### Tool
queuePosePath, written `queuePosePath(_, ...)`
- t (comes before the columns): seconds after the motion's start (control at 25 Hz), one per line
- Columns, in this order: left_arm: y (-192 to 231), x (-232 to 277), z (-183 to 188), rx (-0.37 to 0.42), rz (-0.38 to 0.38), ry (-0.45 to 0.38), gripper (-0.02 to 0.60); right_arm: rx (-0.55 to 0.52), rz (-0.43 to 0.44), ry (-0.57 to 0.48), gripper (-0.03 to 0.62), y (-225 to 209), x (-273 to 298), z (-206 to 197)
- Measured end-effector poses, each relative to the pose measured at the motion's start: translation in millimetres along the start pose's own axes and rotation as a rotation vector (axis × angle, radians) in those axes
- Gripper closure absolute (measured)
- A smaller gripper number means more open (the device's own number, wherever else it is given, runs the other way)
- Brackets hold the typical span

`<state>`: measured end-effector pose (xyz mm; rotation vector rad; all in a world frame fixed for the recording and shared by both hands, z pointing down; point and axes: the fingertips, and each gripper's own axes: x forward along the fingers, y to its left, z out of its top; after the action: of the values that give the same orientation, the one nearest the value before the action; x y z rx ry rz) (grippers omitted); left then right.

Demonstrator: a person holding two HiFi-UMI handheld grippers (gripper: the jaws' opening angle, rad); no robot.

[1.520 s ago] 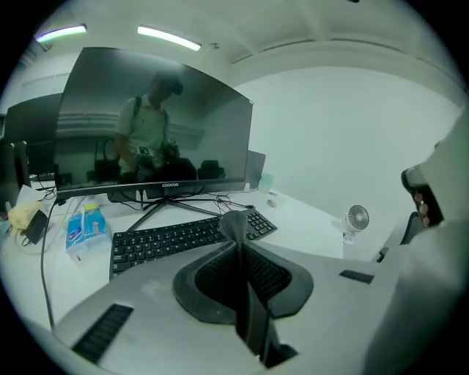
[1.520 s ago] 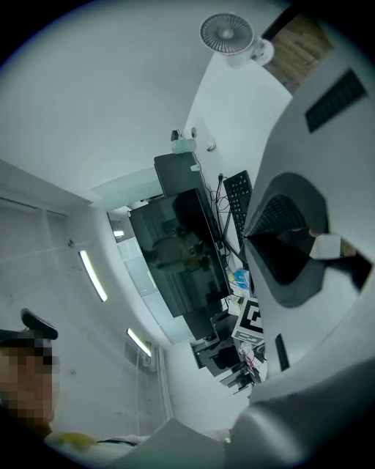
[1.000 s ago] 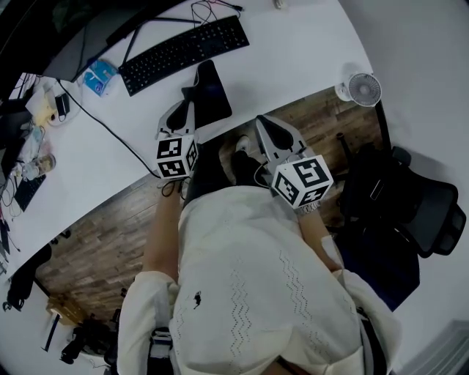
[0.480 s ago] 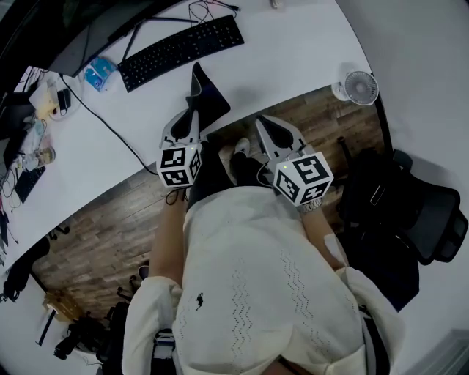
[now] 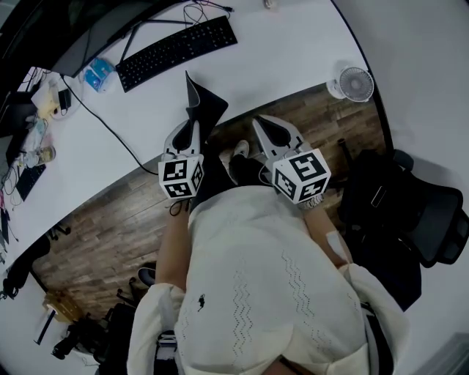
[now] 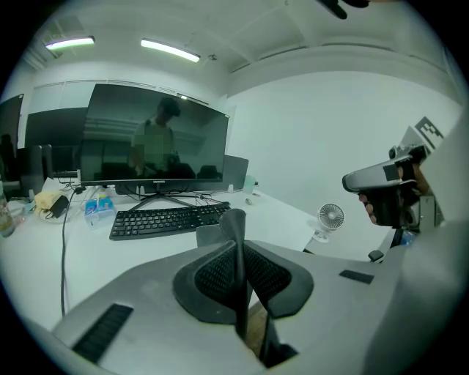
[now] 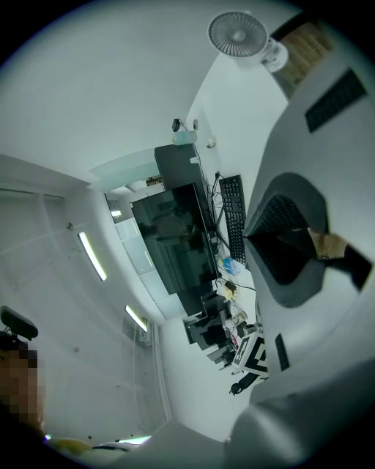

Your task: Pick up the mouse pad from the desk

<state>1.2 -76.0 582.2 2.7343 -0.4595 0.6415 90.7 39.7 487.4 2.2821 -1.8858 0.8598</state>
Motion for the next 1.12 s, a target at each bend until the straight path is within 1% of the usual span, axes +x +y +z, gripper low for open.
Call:
queuePosePath(0.2,-5.9,-11.3,-6.2,-0.01,0.008,-0.001,0.548,-0.008,0.007,-0.004,0.593,-1.4,-6.1,-3.1)
queuePosePath(0.4,-15.3,-21.5,-4.9,0.003,0.009,-0.015,0.548,-0.018,0.02,-0.007,0.593,1.7,-9.5,-5.2)
queuePosePath(0.56,-22.6,-28.4,4.3,0.016,-0.008,-0.039,0.548,-0.02,0.021,-0.016,0.593,2.3,-9.8,-3.7)
queuePosePath(0.8,-28.0,-39.5,20.2,-0.016,-0.018,-0.086,0.549,-0.034,0.03,-0.023,0.593,4.9,-10.9,-1.6)
queuePosePath(1.12,-36.2,-54.8,37.1,-0.015,-0.038,-0.13,0.549,-0.046,0.025,-0.037,0.593,6.3,-12.3,3.6)
